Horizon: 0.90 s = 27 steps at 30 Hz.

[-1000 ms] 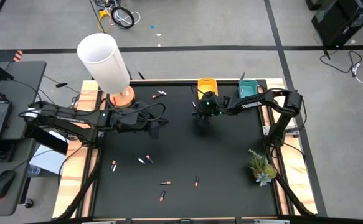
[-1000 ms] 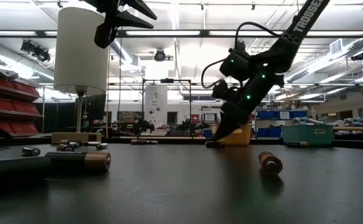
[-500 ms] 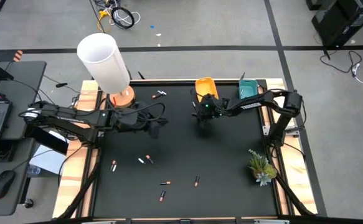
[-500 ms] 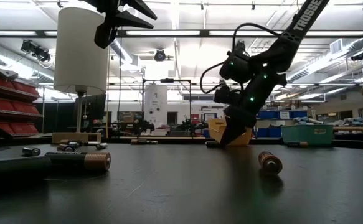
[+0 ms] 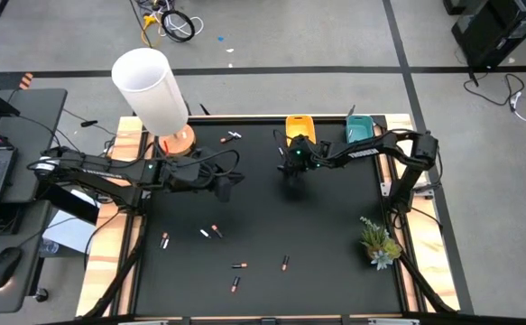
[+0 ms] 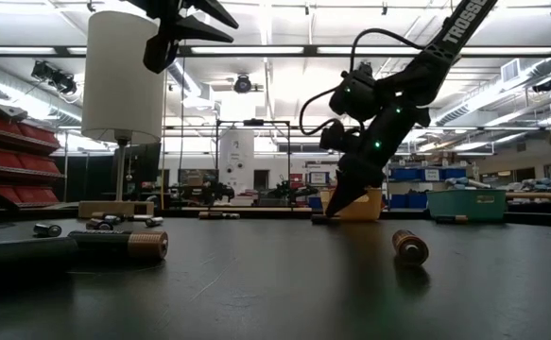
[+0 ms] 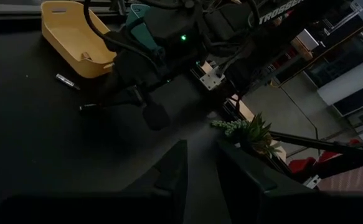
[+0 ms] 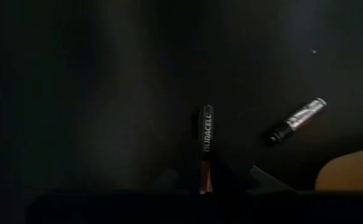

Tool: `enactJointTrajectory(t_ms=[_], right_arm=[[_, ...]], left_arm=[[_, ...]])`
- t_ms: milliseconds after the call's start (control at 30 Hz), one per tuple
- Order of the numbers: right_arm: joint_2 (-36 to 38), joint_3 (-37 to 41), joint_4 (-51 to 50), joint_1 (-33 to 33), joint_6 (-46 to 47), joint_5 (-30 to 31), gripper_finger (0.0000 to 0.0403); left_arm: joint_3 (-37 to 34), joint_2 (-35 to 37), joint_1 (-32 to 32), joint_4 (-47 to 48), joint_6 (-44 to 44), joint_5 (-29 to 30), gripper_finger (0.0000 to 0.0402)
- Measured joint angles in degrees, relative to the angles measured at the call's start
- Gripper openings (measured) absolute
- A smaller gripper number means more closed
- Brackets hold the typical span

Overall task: Sort batteries
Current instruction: Put the black battery into the yellow bin

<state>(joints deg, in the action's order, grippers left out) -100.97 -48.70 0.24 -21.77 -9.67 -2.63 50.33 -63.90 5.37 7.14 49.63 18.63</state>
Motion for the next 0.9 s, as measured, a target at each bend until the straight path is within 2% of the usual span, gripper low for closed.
enactJointTrajectory(t_ms=[400,900], right_arm=[[0.0,0.0,-0.6,1.1,4.2,-0.4,0.0103],[0.0,0.0,-1.4,3.9,8.1,-0.4,0.0105]], left_arm=[[0.0,0.0,0.0,0.0,-0.3,-0.7,0.0097],[0.0,0.0,0.0,-1.4,-1.5,-1.4,0.0097]])
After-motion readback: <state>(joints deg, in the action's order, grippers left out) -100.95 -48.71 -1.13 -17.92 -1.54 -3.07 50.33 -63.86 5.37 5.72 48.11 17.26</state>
